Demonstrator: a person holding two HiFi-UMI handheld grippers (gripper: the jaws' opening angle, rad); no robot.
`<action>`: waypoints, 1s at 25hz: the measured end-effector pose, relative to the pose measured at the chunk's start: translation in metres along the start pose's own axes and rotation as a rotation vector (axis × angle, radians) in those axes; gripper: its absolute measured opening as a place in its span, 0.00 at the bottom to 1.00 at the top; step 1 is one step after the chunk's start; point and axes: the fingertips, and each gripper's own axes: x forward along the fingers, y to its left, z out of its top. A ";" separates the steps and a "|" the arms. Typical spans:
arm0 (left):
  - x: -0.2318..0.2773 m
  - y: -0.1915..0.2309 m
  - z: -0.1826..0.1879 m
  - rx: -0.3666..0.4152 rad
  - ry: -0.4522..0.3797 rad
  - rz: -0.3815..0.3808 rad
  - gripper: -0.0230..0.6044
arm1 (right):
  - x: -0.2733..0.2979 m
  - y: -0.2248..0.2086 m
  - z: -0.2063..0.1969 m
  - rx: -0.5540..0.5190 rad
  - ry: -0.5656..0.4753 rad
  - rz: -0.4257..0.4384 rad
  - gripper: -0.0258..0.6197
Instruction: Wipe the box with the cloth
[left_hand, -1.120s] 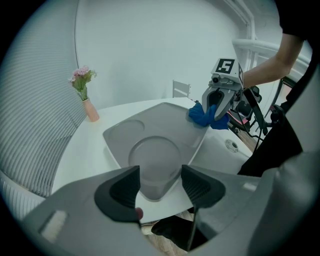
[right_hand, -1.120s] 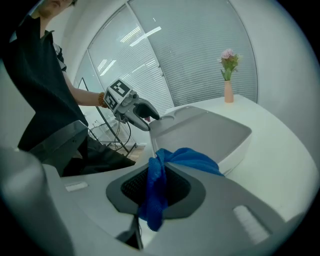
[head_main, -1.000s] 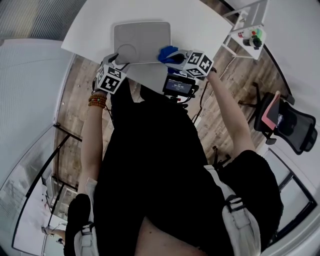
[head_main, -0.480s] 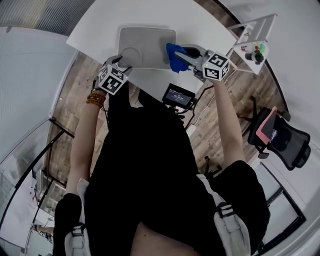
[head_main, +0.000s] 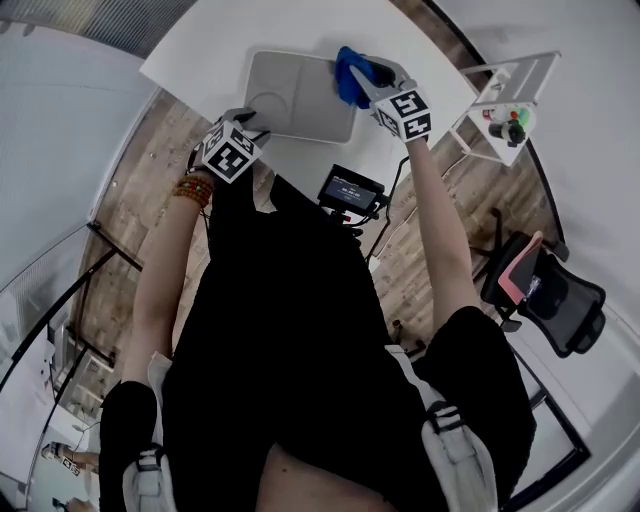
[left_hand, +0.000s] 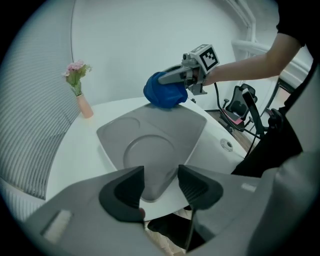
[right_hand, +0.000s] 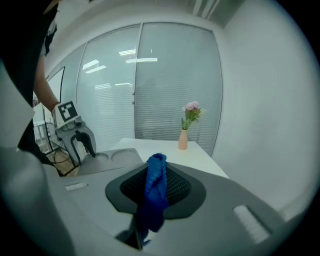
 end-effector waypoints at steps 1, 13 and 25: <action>0.001 0.000 0.000 -0.002 -0.002 0.000 0.36 | 0.008 -0.003 -0.006 -0.022 0.028 -0.014 0.18; -0.011 0.001 0.001 0.025 -0.056 0.058 0.42 | 0.044 0.015 -0.046 -0.228 0.233 -0.029 0.18; -0.013 0.005 -0.011 0.071 -0.089 0.116 0.59 | 0.040 0.032 -0.047 -0.231 0.273 0.056 0.16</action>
